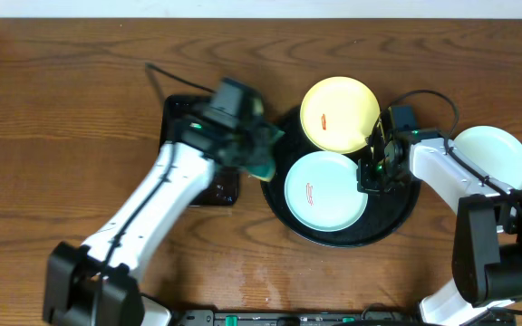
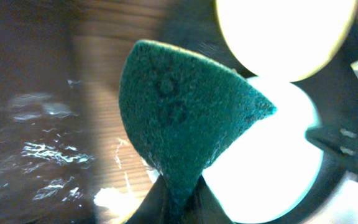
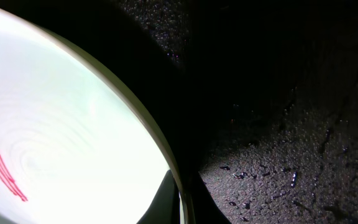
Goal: Clean dirty plates on tray and stack at the side
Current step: 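Scrub the second mint plate with the sponge held in the left gripper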
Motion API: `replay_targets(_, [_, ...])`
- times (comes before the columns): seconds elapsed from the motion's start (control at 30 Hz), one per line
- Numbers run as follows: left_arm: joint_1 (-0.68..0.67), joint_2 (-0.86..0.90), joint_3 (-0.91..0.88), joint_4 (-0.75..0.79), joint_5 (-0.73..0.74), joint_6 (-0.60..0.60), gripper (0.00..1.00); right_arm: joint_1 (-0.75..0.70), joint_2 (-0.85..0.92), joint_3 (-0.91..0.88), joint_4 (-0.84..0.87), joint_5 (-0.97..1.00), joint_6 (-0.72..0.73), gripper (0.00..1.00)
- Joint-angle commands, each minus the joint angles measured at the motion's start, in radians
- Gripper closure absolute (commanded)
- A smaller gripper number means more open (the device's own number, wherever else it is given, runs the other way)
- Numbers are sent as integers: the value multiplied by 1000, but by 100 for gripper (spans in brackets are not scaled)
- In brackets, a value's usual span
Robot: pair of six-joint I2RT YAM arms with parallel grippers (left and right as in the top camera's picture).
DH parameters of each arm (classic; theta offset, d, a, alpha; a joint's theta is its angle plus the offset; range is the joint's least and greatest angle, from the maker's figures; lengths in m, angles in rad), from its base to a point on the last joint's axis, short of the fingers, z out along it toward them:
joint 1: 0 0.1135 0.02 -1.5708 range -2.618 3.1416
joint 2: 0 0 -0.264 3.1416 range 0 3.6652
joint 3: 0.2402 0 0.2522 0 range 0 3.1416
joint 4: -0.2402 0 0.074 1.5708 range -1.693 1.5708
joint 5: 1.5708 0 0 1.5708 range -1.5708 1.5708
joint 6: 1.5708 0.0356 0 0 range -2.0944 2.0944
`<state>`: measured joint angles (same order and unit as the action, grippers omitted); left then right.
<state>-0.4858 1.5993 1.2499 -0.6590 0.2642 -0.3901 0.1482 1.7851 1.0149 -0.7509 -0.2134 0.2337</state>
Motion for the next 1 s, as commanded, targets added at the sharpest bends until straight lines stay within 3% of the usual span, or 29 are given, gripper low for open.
replay_targets(0.0, [-96,74,8,57,39,-121,92,4,6,3,8,35,24,99])
replay_targets(0.27, [-245,286,8,216,60,-328,92,4,6,3,6,28,24,99])
replay_targets(0.4, [-252,373,8,265,102,-327,91,7,6,3,6,27,24,99])
replay_targets(0.5, [-237,424,8,238,91,-257,91,11,6,3,6,28,24,99])
replay_targets(0.73, [-178,430,23,-22,-299,-254,93,11,6,3,-2,29,23,99])
replay_targets(0.87, [-171,426,63,-107,-438,-252,93,11,6,3,0,29,23,99])
replay_targets(0.97, [-182,426,65,-86,-444,-235,93,11,6,3,0,29,23,99])
